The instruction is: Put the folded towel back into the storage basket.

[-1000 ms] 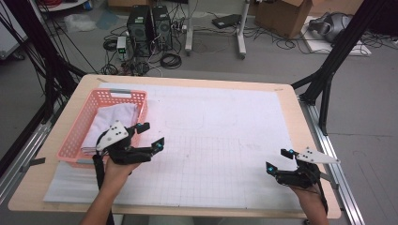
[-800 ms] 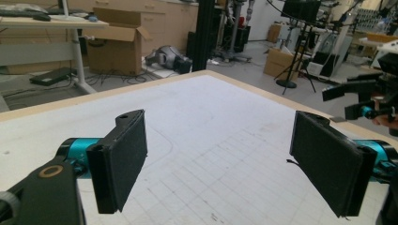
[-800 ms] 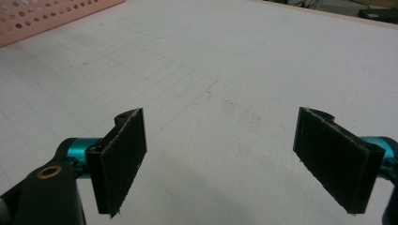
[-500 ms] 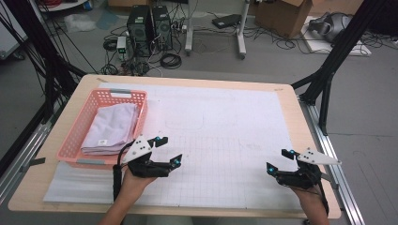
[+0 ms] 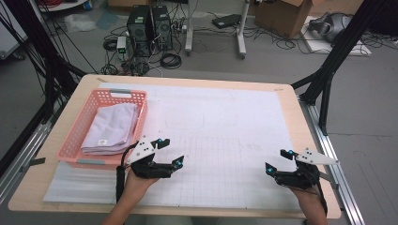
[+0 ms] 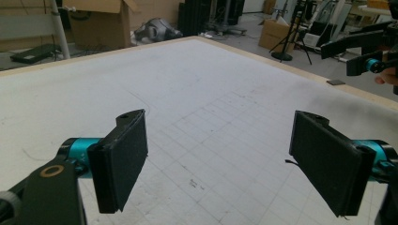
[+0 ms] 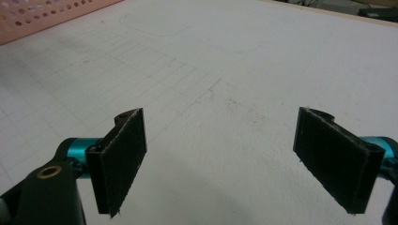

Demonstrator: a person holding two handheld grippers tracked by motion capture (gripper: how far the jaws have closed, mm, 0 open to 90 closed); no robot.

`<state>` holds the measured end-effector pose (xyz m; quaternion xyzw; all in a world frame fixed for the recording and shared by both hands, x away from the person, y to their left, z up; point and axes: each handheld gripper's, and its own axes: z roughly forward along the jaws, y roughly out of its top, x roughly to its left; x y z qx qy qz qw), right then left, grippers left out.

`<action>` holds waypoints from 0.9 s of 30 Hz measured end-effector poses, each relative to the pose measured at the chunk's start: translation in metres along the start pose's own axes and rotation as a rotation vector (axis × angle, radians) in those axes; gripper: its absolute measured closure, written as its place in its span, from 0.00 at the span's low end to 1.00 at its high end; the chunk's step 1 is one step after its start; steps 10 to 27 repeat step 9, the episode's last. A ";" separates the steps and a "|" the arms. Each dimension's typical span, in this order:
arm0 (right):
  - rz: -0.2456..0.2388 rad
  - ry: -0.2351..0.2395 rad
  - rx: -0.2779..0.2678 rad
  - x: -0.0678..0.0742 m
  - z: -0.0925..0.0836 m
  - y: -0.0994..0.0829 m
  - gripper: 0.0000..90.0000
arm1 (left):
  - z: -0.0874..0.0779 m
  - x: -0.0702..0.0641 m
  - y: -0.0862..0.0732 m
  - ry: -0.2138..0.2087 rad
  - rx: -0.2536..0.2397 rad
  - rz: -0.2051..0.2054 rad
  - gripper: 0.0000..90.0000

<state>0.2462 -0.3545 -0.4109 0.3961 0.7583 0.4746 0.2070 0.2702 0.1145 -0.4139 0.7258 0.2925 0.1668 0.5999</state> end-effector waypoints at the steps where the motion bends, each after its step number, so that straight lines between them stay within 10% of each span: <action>1: -0.002 -0.001 0.000 0.000 0.000 0.000 0.18 | 0.000 0.000 0.000 0.000 0.002 -0.003 0.22; 27: -0.004 0.003 -0.001 0.000 0.001 0.000 0.18 | -0.001 0.002 0.000 0.002 0.002 -0.005 0.22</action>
